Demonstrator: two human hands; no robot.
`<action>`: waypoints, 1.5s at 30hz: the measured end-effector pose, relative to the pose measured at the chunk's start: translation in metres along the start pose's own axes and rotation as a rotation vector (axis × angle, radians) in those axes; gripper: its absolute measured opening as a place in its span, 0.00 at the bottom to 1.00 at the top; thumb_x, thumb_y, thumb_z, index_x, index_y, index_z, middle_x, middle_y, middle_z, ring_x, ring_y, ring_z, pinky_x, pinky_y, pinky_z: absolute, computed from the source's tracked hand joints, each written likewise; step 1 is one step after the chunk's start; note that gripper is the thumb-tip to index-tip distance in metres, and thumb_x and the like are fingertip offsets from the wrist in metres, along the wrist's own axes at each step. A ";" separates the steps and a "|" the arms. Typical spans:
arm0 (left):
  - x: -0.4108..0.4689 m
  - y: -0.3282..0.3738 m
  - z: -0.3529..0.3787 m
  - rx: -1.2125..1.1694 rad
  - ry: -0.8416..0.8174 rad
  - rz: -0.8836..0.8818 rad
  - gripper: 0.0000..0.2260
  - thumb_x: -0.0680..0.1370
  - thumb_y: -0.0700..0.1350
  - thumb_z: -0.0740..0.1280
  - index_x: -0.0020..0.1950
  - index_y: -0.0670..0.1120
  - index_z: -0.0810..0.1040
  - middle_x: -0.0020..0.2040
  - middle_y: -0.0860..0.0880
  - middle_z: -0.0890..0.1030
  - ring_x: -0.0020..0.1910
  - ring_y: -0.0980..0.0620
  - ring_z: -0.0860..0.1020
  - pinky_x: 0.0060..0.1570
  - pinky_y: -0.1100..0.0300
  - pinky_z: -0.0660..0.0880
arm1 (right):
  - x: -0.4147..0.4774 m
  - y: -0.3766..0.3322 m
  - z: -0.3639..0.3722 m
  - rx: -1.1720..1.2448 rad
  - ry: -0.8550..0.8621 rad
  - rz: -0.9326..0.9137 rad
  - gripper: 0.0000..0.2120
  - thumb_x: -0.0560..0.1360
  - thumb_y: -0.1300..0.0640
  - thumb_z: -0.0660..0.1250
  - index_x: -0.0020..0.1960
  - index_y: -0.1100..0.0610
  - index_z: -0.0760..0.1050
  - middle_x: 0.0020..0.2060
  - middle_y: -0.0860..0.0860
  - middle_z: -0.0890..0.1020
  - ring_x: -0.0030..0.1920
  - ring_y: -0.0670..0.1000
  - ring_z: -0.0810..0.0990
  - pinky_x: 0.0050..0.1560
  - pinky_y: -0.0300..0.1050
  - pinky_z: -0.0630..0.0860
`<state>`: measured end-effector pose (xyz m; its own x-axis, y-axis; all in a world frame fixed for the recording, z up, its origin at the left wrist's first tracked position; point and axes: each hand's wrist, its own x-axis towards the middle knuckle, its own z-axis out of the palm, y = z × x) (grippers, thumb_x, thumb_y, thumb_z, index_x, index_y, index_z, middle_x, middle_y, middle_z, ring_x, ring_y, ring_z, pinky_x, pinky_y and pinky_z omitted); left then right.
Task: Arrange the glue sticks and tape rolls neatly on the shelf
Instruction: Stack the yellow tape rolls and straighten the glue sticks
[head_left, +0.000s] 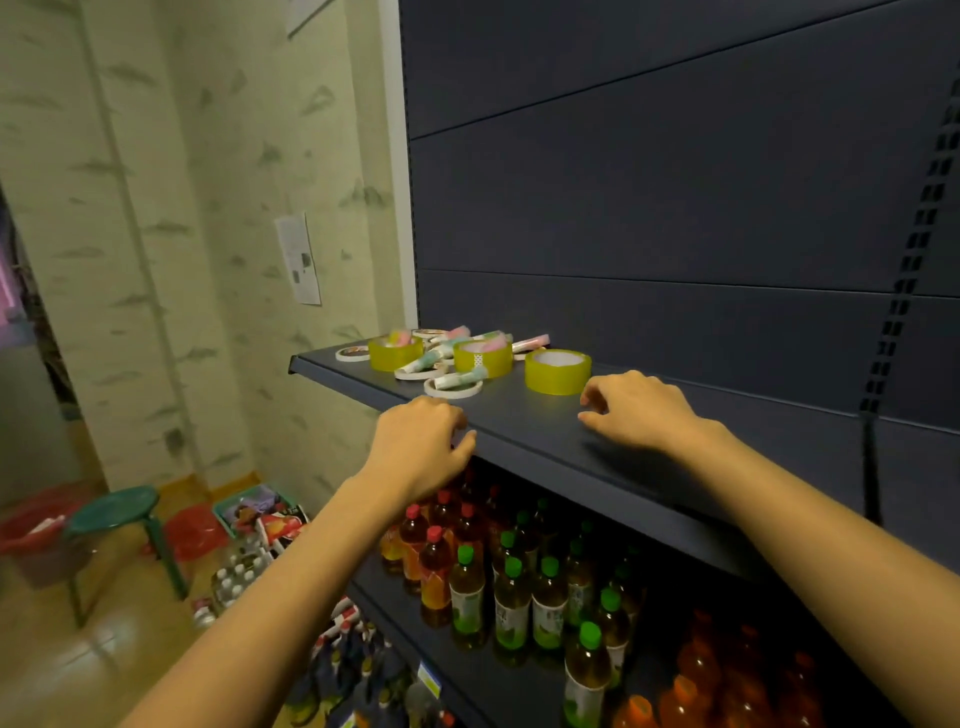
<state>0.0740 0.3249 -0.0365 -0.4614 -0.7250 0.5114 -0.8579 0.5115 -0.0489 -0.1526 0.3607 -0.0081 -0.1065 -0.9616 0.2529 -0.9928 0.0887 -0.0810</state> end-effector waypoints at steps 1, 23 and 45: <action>0.010 -0.006 0.005 0.003 0.008 0.005 0.15 0.78 0.54 0.58 0.52 0.47 0.79 0.53 0.48 0.80 0.55 0.48 0.76 0.48 0.54 0.76 | 0.013 0.001 0.003 -0.014 0.004 0.015 0.13 0.78 0.47 0.60 0.58 0.51 0.74 0.57 0.52 0.78 0.57 0.56 0.76 0.49 0.48 0.71; 0.177 -0.108 0.101 -0.105 0.035 0.115 0.19 0.75 0.60 0.61 0.55 0.49 0.80 0.53 0.48 0.81 0.53 0.48 0.78 0.43 0.57 0.73 | 0.207 0.035 0.046 0.052 -0.147 0.470 0.12 0.79 0.51 0.57 0.51 0.59 0.71 0.49 0.58 0.74 0.51 0.59 0.74 0.47 0.47 0.68; 0.239 -0.099 0.102 -0.837 -0.039 0.406 0.08 0.70 0.51 0.73 0.44 0.48 0.82 0.36 0.53 0.79 0.40 0.51 0.78 0.43 0.58 0.75 | 0.099 -0.024 0.028 0.035 0.322 0.820 0.17 0.77 0.50 0.57 0.48 0.63 0.77 0.43 0.61 0.82 0.48 0.61 0.79 0.51 0.54 0.77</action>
<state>0.0256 0.0537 0.0029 -0.7107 -0.4248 0.5608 -0.1935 0.8844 0.4247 -0.1379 0.2565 -0.0080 -0.8006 -0.4782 0.3610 -0.5950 0.7059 -0.3844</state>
